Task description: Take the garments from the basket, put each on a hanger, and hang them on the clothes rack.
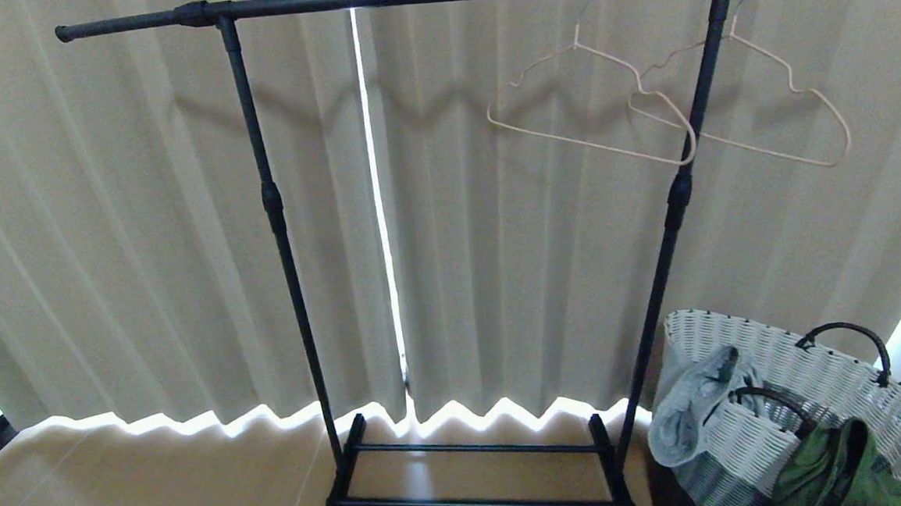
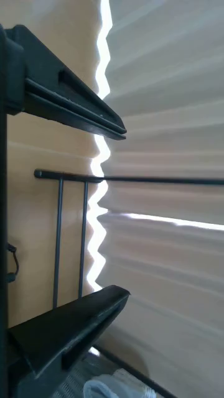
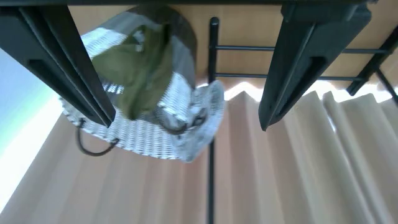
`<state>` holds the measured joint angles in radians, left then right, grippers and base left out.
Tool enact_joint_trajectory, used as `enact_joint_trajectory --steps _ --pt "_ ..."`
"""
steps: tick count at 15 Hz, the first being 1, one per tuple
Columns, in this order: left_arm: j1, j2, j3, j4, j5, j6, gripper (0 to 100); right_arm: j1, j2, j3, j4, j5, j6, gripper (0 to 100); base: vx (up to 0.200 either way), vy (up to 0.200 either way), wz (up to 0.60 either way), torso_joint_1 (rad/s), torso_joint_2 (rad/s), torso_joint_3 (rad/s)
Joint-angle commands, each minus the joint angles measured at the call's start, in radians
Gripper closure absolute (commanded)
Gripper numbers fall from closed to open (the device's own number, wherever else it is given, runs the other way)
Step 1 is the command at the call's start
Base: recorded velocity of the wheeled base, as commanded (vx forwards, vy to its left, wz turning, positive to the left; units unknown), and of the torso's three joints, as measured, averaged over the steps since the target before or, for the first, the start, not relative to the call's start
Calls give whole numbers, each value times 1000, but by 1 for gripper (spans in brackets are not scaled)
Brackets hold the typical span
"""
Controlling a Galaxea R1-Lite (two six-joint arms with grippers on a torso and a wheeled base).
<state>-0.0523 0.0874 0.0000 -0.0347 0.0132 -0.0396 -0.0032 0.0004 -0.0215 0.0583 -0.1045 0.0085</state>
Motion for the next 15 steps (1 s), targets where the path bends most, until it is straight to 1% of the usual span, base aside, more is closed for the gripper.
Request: enact_joint_trajectory --steps 1,8,15 --pt "0 0 0 -1 1 0 0 0 0 0 0 0 1 0 0 -200 0 -2 2 2" --pt "0 0 0 -1 1 0 0 0 0 0 0 0 2 0 0 -200 0 2 4 2" --pt "0 0 0 -1 1 0 0 0 0 0 0 0 2 0 0 0 0 0 0 0"
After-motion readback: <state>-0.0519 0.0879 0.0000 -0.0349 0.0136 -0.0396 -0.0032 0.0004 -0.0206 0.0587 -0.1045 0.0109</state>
